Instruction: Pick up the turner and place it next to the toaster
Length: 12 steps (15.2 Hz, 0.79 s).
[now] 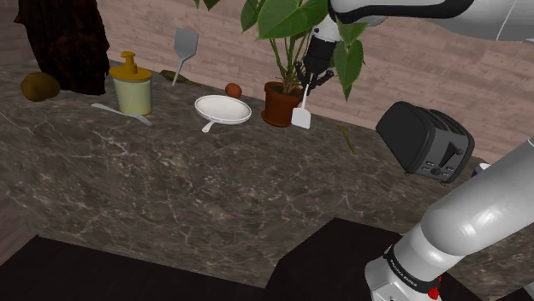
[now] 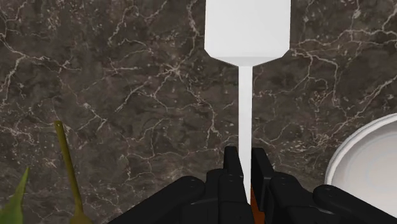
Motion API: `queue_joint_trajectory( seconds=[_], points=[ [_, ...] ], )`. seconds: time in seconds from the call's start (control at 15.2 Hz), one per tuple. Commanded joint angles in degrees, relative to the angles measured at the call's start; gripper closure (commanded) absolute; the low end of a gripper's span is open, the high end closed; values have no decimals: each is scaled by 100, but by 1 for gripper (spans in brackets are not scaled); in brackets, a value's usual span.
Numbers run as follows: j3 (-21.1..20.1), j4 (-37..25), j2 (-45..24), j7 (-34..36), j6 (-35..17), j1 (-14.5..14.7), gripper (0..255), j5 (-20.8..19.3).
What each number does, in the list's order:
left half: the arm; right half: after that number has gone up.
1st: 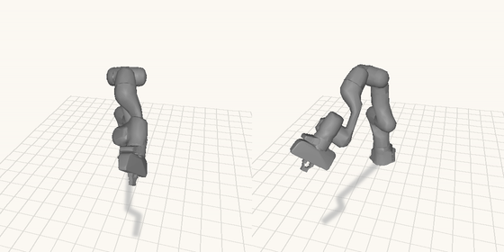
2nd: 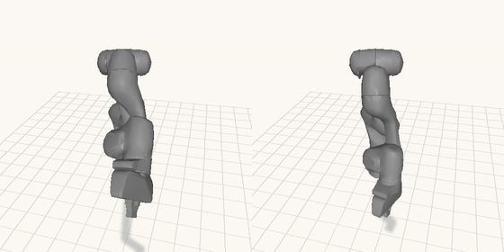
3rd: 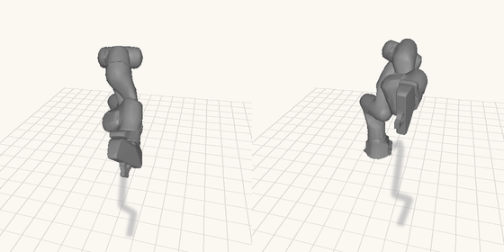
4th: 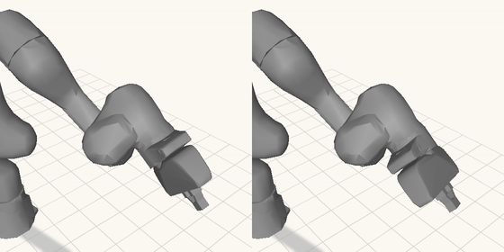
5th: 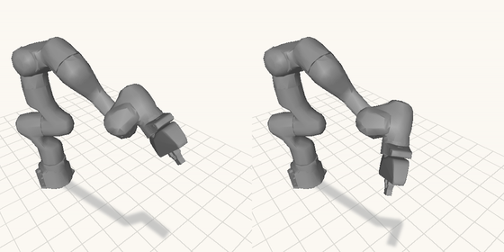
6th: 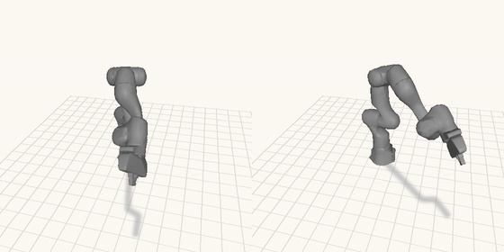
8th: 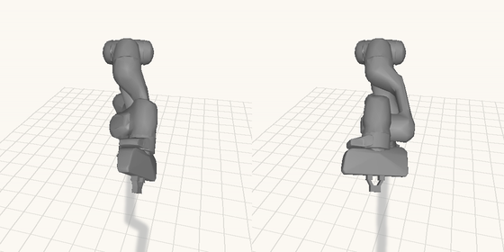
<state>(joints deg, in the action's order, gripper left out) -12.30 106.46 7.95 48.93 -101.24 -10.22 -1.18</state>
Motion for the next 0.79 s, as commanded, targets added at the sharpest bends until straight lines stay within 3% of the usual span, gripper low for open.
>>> queue_joint_trajectory(
  seconds=[0.0, 0.73],
  points=[
    [2, -164, -3, -7, 164, -2, 255, 0],
    [-9, -1219, -182, -12, 1044, -3, 255, -36]
  ],
)
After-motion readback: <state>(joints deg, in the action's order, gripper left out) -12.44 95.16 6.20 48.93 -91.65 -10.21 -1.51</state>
